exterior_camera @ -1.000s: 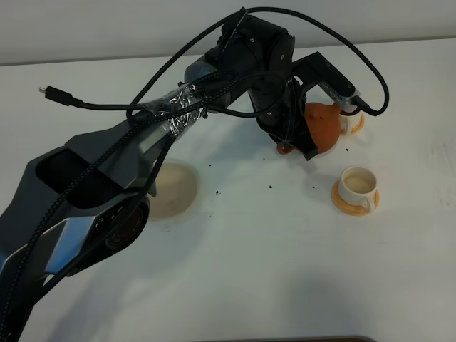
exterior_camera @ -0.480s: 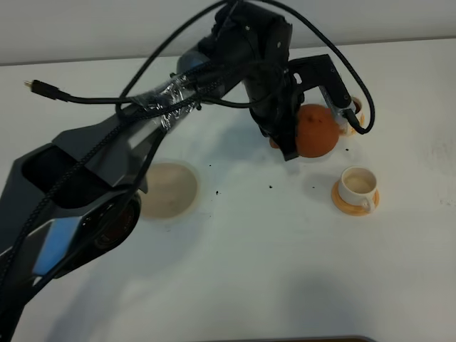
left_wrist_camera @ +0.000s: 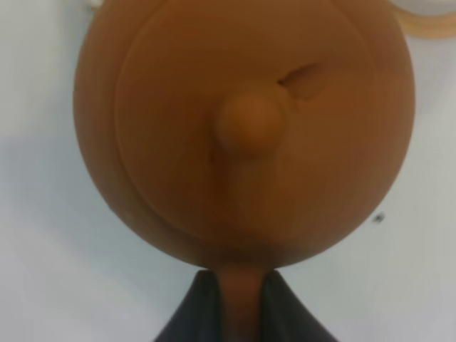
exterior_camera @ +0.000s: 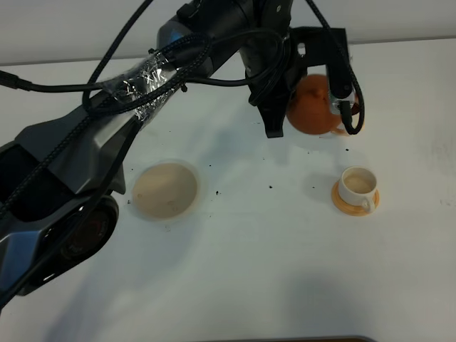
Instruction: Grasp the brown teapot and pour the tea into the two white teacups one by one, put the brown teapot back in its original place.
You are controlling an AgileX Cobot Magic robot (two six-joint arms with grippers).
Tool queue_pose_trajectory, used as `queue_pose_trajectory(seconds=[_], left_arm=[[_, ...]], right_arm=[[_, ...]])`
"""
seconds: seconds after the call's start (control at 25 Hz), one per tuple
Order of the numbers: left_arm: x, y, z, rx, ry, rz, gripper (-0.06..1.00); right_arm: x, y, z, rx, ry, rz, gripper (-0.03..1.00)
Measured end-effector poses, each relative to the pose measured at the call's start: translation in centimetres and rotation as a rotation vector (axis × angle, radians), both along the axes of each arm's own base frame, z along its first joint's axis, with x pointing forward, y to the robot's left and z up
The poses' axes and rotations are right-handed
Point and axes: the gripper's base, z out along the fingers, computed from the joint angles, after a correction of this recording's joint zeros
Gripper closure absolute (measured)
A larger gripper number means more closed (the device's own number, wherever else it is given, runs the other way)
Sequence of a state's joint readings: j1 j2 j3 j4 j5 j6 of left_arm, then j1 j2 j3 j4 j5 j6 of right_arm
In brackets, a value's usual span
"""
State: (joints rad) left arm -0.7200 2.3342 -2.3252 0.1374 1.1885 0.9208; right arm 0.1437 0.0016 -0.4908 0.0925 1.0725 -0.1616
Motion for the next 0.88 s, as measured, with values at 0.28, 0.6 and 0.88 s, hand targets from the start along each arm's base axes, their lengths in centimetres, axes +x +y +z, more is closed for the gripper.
queue_pose_trajectory(seconds=[0.28, 0.6, 0.88], left_arm=[[-2.8, 0.3, 1.3, 0.052, 0.008, -0.042, 0.83], [-5.8, 3.9, -0.2, 0.185, 0.097, -0.066, 0.83], [-5.7, 5.2, -2.9, 0.146, -0.007, -0.138, 0.83]], right_arm=[[0.0, 0.0, 0.0, 0.000, 0.000, 0.000, 0.73], [0.0, 0.0, 0.0, 0.000, 0.000, 0.000, 0.73], [0.0, 0.0, 0.0, 0.000, 0.000, 0.000, 0.73]])
